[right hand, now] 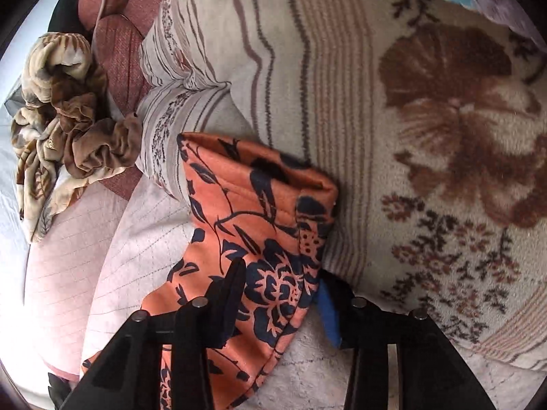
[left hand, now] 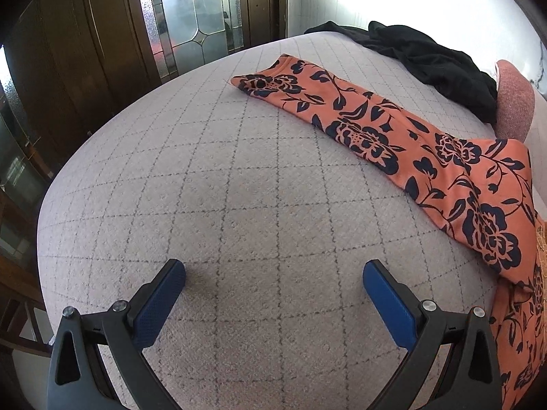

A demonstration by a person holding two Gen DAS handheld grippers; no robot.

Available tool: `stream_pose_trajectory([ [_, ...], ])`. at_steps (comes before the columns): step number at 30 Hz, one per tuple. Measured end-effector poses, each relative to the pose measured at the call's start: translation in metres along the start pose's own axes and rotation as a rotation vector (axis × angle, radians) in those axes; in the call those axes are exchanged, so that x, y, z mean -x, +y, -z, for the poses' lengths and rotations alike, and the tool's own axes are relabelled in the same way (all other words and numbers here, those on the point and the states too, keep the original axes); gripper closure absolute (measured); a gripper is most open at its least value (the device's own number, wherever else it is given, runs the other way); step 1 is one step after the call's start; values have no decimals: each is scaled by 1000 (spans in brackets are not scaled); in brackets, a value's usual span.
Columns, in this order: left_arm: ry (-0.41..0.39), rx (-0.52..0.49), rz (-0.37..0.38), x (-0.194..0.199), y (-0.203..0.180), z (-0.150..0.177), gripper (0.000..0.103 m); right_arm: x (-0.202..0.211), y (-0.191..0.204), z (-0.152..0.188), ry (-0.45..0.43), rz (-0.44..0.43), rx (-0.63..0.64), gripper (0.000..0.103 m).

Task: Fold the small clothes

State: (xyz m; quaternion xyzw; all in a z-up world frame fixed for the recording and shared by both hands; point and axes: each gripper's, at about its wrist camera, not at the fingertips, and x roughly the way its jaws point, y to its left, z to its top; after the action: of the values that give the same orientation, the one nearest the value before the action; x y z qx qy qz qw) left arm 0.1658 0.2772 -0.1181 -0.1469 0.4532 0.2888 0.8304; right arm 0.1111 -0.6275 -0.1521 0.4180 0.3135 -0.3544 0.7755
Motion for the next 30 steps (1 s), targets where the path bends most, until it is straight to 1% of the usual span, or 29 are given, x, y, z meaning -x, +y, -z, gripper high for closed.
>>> stream_pose_trajectory([
  [3,0,10,3,0,1,-1,0,-4,0,-3,-2,-13,3,56],
  [5,2,23,12,-1,3,-2,0,-6,5,-6,1,3,30,61],
  [6,3,23,12,-2,3,-2,0,-9,11,-8,5,17,55,84],
  [7,3,24,13,-2,3,-1,0,-7,17,-8,3,18,84,98],
  [10,10,30,21,-3,4,-3,0,20,48,-8,-64,13,209,98],
  [12,16,21,25,-2,3,-3,0,52,85,-5,-120,-20,318,98],
  [14,23,21,37,-2,4,-4,0,92,132,4,-169,-84,429,98],
  [17,27,14,44,-1,4,-4,0,159,207,37,-218,-233,579,98],
  [18,30,10,45,-1,4,-4,0,181,232,54,-227,-291,624,98],
  [20,32,1,52,0,4,-3,0,221,280,102,-220,-409,720,98],
  [22,32,-1,69,1,6,-3,0,250,314,159,-187,-536,793,98],
  [23,31,-3,78,1,7,-2,0,260,326,193,-150,-601,819,98],
  [25,33,-8,91,1,8,-3,0,268,343,260,-81,-674,887,98],
  [26,32,-6,97,2,9,-3,0,266,348,296,-51,-695,931,98],
  [27,32,-5,102,2,9,-3,0,257,352,333,7,-701,979,96],
  [28,32,-6,106,2,10,-3,0,239,354,366,86,-688,1016,90],
  [29,32,-8,110,3,10,-3,0,214,351,400,153,-649,1038,83],
  [30,31,-10,112,3,10,-3,0,190,343,429,195,-598,1067,47],
])
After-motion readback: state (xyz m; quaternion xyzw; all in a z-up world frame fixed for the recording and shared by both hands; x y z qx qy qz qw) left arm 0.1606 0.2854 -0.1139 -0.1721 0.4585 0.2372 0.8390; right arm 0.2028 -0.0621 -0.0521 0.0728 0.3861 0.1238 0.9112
